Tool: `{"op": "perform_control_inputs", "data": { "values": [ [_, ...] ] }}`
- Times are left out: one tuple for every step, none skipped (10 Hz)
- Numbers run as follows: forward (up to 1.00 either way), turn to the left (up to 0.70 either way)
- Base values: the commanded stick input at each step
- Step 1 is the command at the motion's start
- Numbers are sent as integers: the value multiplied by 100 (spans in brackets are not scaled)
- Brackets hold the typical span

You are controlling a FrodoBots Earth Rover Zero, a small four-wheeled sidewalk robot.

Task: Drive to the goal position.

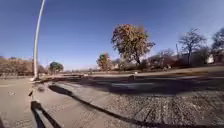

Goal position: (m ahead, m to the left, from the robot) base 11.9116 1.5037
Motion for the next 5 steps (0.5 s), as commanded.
{"op": "perform_control_inputs", "data": {
  "values": [
    [50,0],
    [50,0],
    [50,0],
    [50,0],
    [50,0]
  ]
}}
